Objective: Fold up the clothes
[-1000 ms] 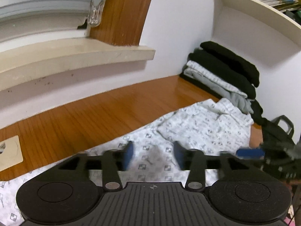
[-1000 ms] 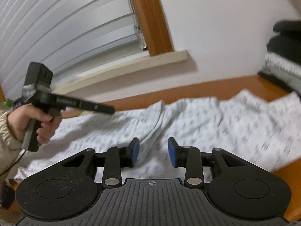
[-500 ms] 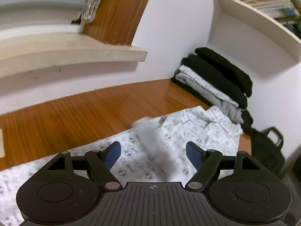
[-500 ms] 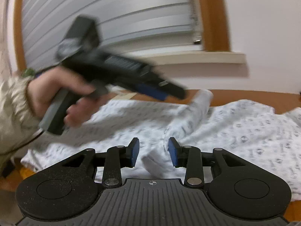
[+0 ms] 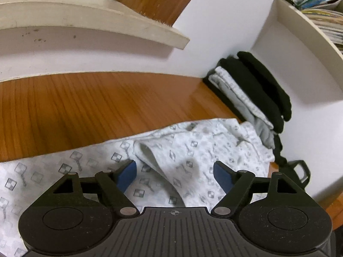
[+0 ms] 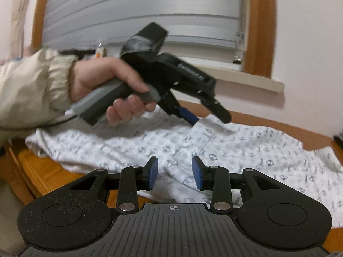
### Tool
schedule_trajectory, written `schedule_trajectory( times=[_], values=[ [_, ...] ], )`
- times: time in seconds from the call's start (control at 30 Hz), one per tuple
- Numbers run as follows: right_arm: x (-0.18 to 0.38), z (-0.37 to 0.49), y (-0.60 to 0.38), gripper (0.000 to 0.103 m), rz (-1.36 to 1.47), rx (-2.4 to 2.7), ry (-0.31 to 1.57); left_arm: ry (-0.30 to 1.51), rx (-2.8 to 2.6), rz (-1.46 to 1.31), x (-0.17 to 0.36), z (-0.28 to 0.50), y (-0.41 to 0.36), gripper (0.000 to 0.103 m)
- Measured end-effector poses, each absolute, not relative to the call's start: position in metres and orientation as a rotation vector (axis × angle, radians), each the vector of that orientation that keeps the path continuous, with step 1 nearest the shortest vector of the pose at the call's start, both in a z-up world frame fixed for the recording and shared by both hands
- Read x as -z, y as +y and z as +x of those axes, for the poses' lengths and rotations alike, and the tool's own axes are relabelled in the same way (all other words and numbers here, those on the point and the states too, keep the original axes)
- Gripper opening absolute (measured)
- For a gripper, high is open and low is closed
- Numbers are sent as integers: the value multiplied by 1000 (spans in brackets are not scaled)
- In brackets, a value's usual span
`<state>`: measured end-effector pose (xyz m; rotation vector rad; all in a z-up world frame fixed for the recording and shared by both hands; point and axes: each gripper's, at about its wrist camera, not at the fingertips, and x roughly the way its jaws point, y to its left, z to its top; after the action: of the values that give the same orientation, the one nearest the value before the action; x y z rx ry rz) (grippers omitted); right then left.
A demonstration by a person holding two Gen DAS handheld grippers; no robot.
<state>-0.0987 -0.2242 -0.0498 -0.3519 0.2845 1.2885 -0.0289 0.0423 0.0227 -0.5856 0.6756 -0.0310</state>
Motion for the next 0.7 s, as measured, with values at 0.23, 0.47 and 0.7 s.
schedule_trajectory(
  times=[0.23,0.47,0.7],
  values=[
    [55,-112,-230,36,-550,-1260,183,673,23,-566,-25,-26,38,85],
    [49,-112,-210,31,-583,-1259,223,666,20,-542,-24,-16,32,82],
    [19,-112,-230,6,-508,-1213,192,673,-29,-557,-33,-13,38,69]
  ],
)
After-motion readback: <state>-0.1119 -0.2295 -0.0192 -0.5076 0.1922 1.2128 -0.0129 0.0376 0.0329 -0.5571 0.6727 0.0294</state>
